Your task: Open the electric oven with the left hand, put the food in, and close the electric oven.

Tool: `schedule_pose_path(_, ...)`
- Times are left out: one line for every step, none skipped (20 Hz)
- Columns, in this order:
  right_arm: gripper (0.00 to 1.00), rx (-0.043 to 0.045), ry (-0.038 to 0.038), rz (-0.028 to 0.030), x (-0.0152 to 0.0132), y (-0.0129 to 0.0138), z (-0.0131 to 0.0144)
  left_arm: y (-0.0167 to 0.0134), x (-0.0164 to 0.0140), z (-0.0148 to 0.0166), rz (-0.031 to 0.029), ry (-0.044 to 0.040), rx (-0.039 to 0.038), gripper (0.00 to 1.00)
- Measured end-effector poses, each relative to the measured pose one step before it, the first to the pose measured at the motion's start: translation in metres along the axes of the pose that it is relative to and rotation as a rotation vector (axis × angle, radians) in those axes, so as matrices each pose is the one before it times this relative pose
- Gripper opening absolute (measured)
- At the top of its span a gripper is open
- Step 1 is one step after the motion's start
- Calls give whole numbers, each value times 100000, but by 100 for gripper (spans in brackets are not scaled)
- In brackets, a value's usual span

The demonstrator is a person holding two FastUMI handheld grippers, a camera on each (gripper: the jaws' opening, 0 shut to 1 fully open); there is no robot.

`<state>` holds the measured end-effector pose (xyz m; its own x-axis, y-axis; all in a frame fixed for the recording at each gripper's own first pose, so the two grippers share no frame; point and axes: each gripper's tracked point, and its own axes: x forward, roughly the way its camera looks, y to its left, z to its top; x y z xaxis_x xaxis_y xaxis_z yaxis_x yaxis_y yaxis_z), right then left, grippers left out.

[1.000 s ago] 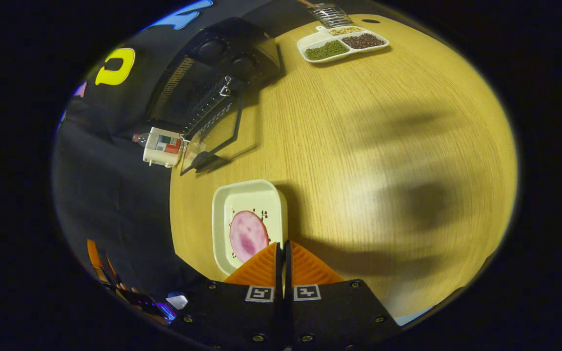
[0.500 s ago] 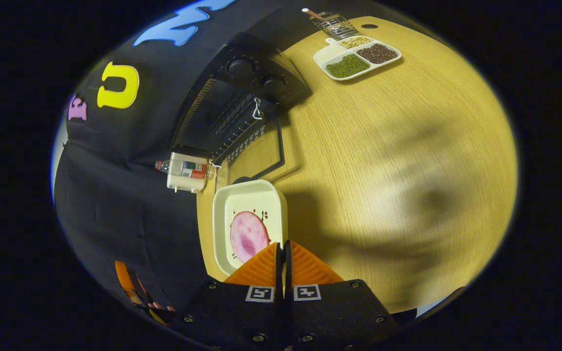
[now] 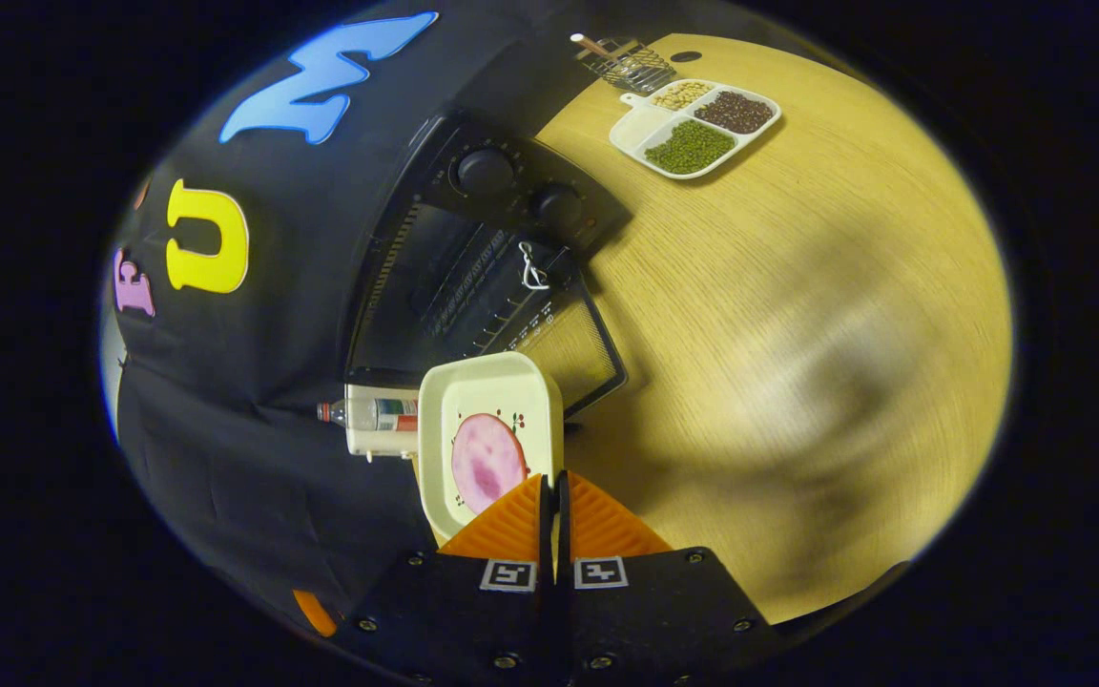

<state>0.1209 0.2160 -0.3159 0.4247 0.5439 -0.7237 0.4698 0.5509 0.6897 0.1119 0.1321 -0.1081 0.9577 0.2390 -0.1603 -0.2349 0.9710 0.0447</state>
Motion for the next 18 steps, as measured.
schedule_pose_path(1, 2475, -1787, 668, 633, 634, 74, 334, 469, -21, -68, -193, -368, 100)
schedule_pose_path(1, 3106, -1927, 880, 532, 641, 238, 533, 582, -29, 27, -47, -234, 91)
schedule_pose_path(0, 3491, -1659, 705, 628, 633, 127, 571, 643, 18, 119, 102, -207, 90)
schedule_pose_path(0, 3690, -1425, 658, 655, 740, 172, 513, 600, -205, 71, 213, -351, 95)
schedule_pose_path(0, 3598, -1126, 547, 732, 661, 45, 476, 661, -67, 66, 271, -393, 95)
schedule_pose_path(0, 3510, -1347, 151, 679, 541, 88, 570, 787, -17, 266, 37, -314, 100)
schedule_pose_path(0, 3257, -1309, 114, 764, 556, 56, 506, 715, -34, -27, 80, -177, 95)
schedule_pose_path(0, 2948, -1117, 305, 612, 585, 89, 339, 585, 18, -221, 208, 45, 91)
schedule_pose_path(0, 2333, -1190, 399, 604, 499, -71, 275, 520, 80, -305, -61, 300, 93)
schedule_pose_path(0, 1858, -1641, 534, 475, 464, 122, 467, 597, 179, -242, -295, 666, 95)
schedule_pose_path(0, 1824, -2062, 871, 506, 535, 165, 411, 487, 186, -99, -433, 786, 95)
schedule_pose_path(0, 1915, -2616, 391, 399, 357, 343, 462, 463, 138, 26, -341, 759, 95)
schedule_pose_path(1, 1866, -2000, 109, 512, 259, 235, 366, 430, 103, 167, -216, 416, 100)
schedule_pose_path(0, 1825, -1508, -244, 429, 132, 260, 375, 213, 112, 172, -224, -15, 97)
schedule_pose_path(1, 1660, -1555, -59, 441, 187, 180, 390, 121, 94, 235, -199, -107, 94)
schedule_pose_path(1, 1834, -2103, -497, 274, 151, 312, 486, 59, 44, 368, 7, 114, 91)
schedule_pose_path(1, 2891, -2227, 54, 622, 145, 324, 504, -16, -9, 576, 291, 306, 91)
schedule_pose_path(1, 3282, -2266, 531, 487, 297, 428, 471, -164, -99, 495, 106, 269, 95)
